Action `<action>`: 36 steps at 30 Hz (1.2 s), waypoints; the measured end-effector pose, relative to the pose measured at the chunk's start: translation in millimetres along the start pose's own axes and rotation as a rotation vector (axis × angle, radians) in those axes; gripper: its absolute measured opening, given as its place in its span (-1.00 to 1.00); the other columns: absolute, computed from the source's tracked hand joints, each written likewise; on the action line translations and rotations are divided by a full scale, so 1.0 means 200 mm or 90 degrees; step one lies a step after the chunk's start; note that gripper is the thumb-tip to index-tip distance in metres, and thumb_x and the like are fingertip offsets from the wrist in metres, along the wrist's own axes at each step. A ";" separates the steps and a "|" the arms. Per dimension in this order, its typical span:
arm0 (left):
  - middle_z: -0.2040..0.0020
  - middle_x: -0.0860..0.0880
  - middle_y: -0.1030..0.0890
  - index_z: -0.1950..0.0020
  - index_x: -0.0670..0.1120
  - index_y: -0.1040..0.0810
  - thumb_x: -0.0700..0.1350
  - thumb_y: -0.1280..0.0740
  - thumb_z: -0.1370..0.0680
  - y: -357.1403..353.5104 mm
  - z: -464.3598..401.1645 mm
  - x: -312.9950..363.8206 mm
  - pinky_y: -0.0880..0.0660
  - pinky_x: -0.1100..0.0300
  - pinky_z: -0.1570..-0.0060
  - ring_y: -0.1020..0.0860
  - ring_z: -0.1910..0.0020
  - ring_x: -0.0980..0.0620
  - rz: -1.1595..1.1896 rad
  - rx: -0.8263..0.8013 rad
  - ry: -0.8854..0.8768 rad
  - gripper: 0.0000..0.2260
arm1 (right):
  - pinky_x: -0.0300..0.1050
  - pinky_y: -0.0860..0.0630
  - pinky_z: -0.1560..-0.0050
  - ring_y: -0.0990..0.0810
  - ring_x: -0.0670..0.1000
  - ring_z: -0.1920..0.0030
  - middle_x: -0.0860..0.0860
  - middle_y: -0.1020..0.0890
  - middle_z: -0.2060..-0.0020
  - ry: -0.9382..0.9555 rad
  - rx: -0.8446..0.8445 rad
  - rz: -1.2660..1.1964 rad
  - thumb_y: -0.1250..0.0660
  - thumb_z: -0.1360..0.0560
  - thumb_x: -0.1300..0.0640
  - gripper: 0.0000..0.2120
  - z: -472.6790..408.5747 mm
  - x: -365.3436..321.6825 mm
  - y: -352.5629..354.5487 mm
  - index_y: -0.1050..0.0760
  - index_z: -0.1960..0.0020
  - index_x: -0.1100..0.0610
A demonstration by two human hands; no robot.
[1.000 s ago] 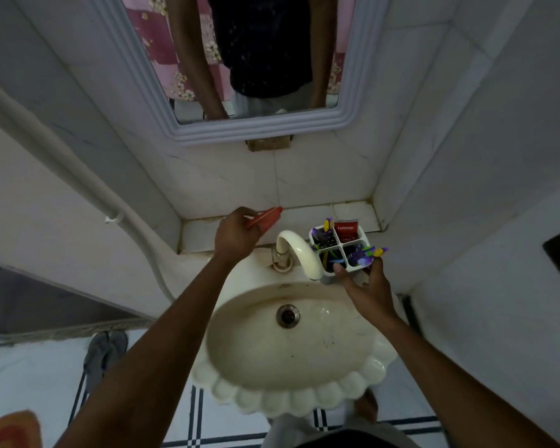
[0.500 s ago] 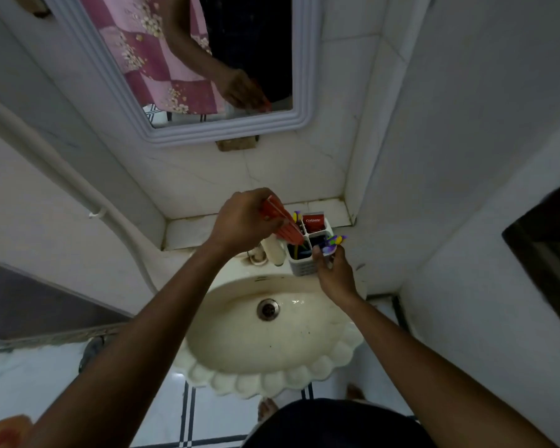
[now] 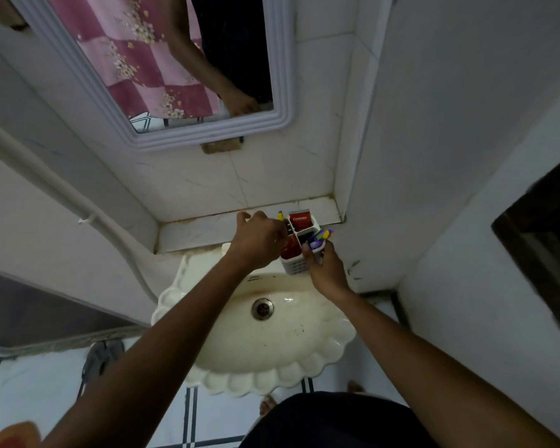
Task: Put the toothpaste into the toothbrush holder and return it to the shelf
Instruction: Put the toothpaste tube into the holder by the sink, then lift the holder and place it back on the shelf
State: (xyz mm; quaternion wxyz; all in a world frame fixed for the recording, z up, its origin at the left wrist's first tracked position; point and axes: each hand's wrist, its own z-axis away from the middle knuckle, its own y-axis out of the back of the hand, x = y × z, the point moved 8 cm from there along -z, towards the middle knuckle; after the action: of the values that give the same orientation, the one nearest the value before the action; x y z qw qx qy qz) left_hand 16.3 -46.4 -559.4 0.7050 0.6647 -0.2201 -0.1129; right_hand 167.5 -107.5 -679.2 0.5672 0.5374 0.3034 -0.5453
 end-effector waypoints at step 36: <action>-0.30 -0.04 -0.65 -0.37 -0.06 -0.58 0.20 -0.35 -0.65 1.56 0.09 -0.08 -0.56 -0.11 -0.26 -0.60 -0.28 -0.03 0.243 0.532 -0.049 -0.57 | 0.14 -0.64 -0.09 -0.65 0.10 -0.16 0.00 -0.61 -0.15 0.496 0.427 -0.095 -0.71 -0.11 -0.37 -0.04 0.33 -1.76 0.69 -0.41 -0.29 0.06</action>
State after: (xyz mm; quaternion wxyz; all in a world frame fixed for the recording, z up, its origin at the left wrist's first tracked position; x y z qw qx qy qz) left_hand -47.6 -27.1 -252.8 0.3763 0.8349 -0.3908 0.0927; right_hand 204.7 -89.7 -297.6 0.1683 0.8298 0.3377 -0.4112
